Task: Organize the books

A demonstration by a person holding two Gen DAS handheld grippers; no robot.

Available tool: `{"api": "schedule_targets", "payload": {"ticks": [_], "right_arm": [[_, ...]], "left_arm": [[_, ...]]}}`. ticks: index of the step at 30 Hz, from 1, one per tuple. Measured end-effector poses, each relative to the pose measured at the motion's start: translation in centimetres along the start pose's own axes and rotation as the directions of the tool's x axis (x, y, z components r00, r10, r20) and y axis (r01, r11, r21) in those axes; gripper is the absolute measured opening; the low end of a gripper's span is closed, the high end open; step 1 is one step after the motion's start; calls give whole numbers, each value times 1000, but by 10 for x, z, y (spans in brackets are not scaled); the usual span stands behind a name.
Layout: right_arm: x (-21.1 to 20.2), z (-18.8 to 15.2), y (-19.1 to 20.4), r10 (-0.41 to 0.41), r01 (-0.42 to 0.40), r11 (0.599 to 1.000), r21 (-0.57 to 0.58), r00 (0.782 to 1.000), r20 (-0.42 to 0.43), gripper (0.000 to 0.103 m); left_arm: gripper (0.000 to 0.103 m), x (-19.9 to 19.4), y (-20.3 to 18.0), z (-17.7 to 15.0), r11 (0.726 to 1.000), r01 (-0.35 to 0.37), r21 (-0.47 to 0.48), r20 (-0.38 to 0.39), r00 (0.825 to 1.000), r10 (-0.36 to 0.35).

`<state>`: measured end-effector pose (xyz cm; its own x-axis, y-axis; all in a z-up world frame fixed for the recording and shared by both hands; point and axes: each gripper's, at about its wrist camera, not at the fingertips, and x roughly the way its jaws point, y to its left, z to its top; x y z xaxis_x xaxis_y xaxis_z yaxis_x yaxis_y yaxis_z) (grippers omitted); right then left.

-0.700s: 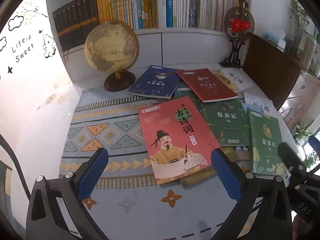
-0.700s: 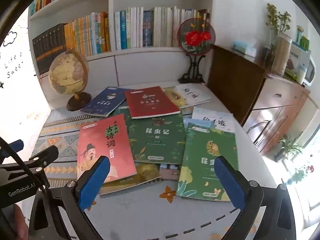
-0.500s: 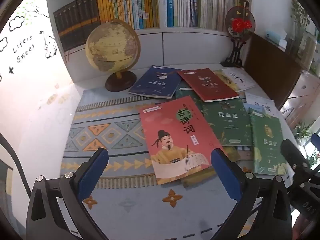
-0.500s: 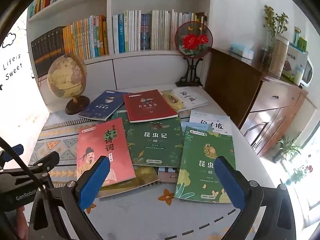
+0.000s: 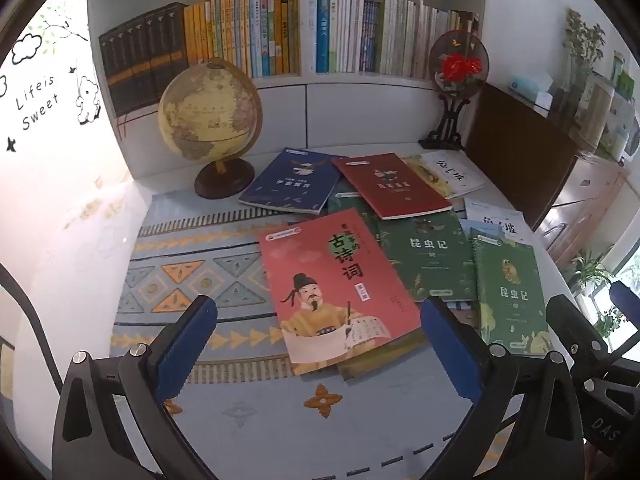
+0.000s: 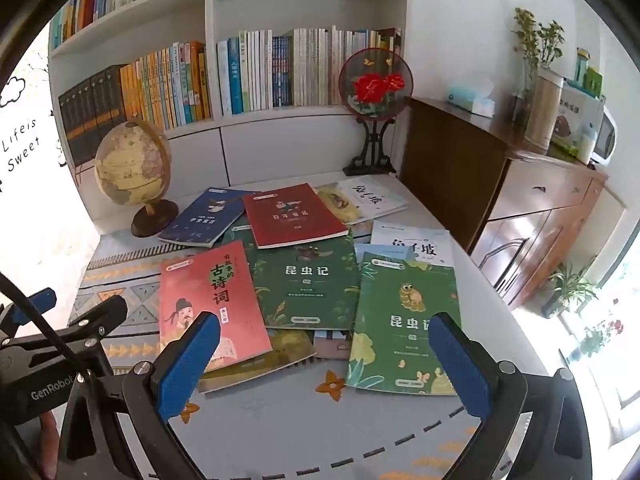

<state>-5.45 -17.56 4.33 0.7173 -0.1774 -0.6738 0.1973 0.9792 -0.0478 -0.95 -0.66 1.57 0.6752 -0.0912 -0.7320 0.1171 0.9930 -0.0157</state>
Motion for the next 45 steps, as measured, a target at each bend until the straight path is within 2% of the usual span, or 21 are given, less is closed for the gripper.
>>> {"api": "schedule_targets", "payload": {"ticks": [7,17,30,45], "right_arm": [[0,-1,-8,9,-9,1000,4,1000,-12,103],[-3,1,-13,0,0,1000,-1,1000,6,103],[1,-1,-9,12,-12,1000,-13,1000,-1,103],[10,-3,-10,27,-26,1000,9,999,-32,103]], "left_arm": [[101,0,-9,-2,1000,25,-17,-1,1000,-25],[102,-5,-8,-2,999,5,-32,12,1000,-4],[102,-2,-5,-6,999,7,-53,-22,1000,-8],[101,3,0,-7,994,68,-89,-21,997,-71]]}}
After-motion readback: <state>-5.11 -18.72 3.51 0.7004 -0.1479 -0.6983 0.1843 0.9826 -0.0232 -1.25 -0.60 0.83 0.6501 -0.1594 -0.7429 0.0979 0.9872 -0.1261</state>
